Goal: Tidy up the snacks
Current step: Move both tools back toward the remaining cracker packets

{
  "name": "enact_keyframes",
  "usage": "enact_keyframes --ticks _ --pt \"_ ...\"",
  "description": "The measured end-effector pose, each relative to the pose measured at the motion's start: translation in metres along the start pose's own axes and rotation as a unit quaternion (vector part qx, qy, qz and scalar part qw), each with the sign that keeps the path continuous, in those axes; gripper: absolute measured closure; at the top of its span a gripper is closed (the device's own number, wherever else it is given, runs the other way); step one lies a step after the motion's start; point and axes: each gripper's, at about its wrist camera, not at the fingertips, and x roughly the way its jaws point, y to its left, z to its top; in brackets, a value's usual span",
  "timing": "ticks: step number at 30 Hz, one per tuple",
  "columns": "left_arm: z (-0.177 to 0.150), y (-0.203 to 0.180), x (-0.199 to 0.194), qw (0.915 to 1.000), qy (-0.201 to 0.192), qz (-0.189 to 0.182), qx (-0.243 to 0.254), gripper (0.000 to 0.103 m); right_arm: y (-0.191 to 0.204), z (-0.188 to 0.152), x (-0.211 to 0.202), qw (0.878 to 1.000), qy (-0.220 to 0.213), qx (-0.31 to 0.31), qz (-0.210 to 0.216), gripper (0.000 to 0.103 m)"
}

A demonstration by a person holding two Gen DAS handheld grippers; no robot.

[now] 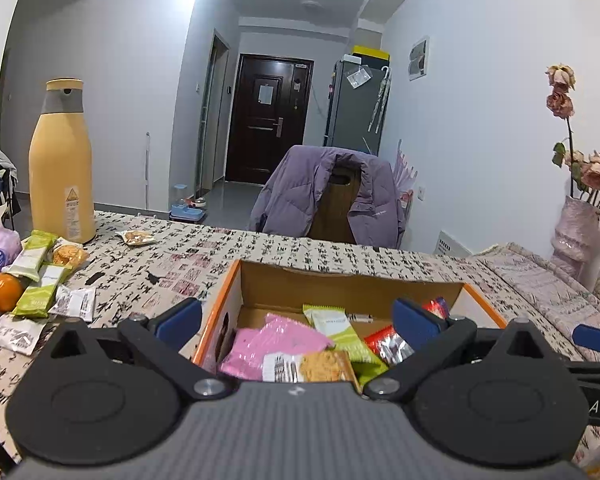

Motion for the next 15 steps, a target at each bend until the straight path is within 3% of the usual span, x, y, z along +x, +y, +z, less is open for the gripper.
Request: enact_keyframes --ticks 15 --pt "-0.043 0.007 -0.034 0.9986 0.042 -0.010 0.032 0.000 0.005 -0.038 -0.034 0.999 0.044 -0.018 -0.003 0.000"
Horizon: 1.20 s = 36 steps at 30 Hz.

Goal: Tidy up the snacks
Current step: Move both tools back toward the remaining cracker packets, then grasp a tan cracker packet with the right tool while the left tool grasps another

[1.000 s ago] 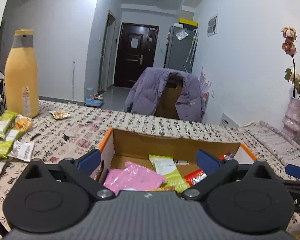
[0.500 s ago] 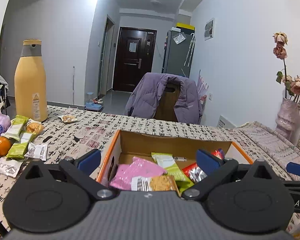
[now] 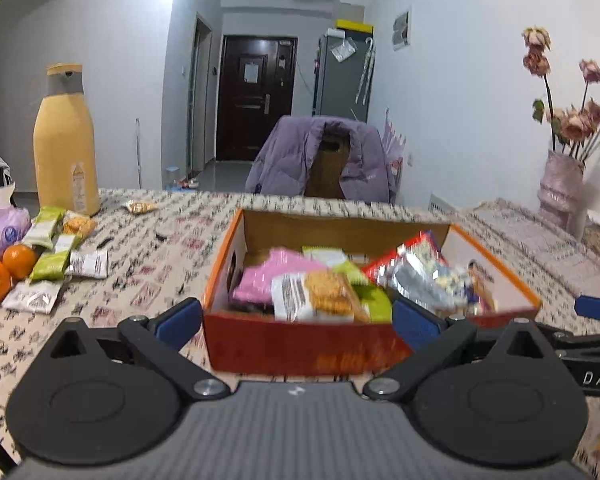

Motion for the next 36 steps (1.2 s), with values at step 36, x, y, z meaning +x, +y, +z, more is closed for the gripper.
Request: enact_keyframes --ticks 36 --pt "-0.049 0.023 0.015 0.9980 0.062 -0.010 -0.013 0.000 -0.004 -0.024 0.064 0.991 0.134 0.019 -0.003 0.019"
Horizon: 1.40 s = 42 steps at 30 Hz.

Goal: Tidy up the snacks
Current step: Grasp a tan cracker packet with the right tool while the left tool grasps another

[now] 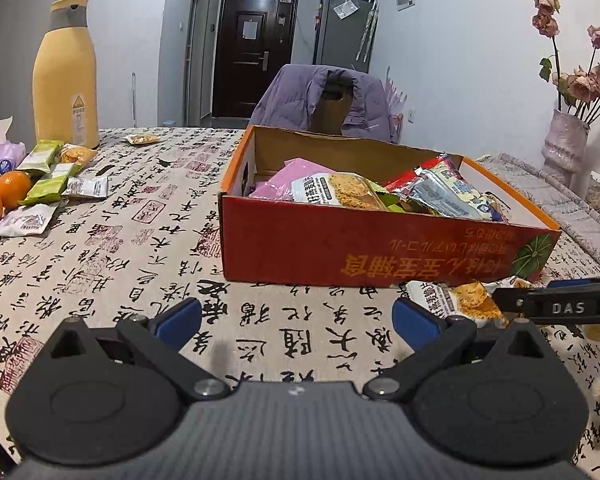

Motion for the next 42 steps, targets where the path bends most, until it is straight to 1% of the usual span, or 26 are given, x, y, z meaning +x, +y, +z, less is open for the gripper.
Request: enact_keyframes --ticks 1,2,3,4,6,8,9,13,18,24,29,34,42 --pt "0.000 0.000 0.000 1.0000 0.000 -0.001 -0.002 0.000 0.001 -0.001 0.002 1.000 0.002 0.001 0.002 0.024" --pt "0.000 0.001 0.000 1.0000 0.001 -0.001 -0.004 0.000 0.002 -0.002 0.004 1.000 0.005 0.001 0.003 0.031" --pt "0.000 0.002 0.000 1.0000 0.001 -0.002 -0.005 0.000 0.003 -0.004 0.005 1.000 0.007 -0.001 0.003 0.032" --pt "0.000 0.002 0.000 1.0000 0.002 -0.003 -0.006 0.000 0.006 -0.005 0.005 1.000 0.002 -0.007 -0.003 0.035" --pt "0.000 0.002 0.000 1.0000 0.002 -0.003 -0.006 0.000 0.007 -0.006 0.003 1.000 -0.001 -0.011 0.005 0.042" --pt "0.000 0.001 0.001 1.0000 0.003 -0.003 -0.005 0.000 0.009 -0.006 0.001 1.000 -0.004 -0.018 0.013 0.057" --pt "0.000 0.001 0.001 1.0000 0.003 -0.003 -0.005 0.000 0.011 -0.006 0.000 1.000 -0.005 -0.022 0.014 0.059" --pt "0.000 0.001 0.001 1.0000 0.003 -0.002 -0.006 0.000 0.014 -0.010 -0.007 0.999 -0.017 -0.034 0.011 0.062" --pt "-0.001 0.001 0.001 1.0000 0.006 -0.001 -0.005 0.000 0.007 -0.014 -0.025 0.998 -0.047 -0.036 0.006 0.062" --pt "-0.001 0.000 0.002 0.9999 0.009 0.005 -0.001 0.000 -0.018 -0.020 -0.035 0.998 -0.063 -0.024 -0.010 0.062" --pt "0.000 -0.007 0.005 0.9996 0.018 0.013 0.017 0.000 -0.039 -0.022 -0.038 0.997 -0.071 -0.007 -0.023 0.062" --pt "0.002 -0.019 0.007 0.9988 0.029 0.013 0.037 0.000 -0.054 -0.024 -0.038 0.996 -0.079 0.016 -0.026 0.062" --pt "0.014 -0.056 0.013 0.9975 0.038 -0.007 0.059 0.000 -0.059 -0.026 -0.036 0.995 -0.088 0.032 -0.019 0.062"
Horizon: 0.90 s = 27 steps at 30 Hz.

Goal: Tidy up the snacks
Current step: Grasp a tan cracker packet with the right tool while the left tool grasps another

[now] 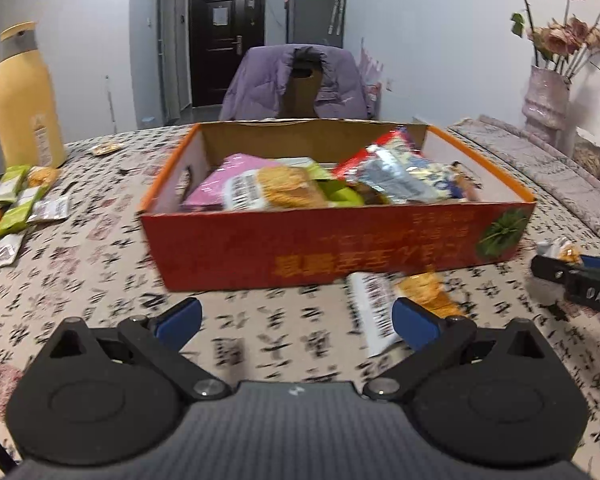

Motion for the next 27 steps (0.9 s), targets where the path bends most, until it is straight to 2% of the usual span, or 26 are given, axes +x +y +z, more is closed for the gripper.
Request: enact_keyframes --ticks 8,23,25,27 --pt "0.012 -0.038 0.020 0.9994 0.030 -0.015 0.000 0.000 -0.002 -0.002 0.000 1.000 0.000 0.011 0.008 0.062" --pt "0.011 -0.064 0.053 0.9970 0.074 0.015 -0.019 0.000 0.000 -0.002 0.002 1.000 0.002 0.012 0.016 0.062" --pt "0.011 -0.066 0.054 0.9969 0.075 0.014 -0.019 0.005 -0.001 -0.002 0.002 1.000 0.001 0.011 0.017 0.062" --pt "0.010 -0.065 0.054 0.9971 0.072 0.018 -0.018 0.014 -0.001 -0.002 0.002 1.000 0.002 0.010 0.018 0.062"
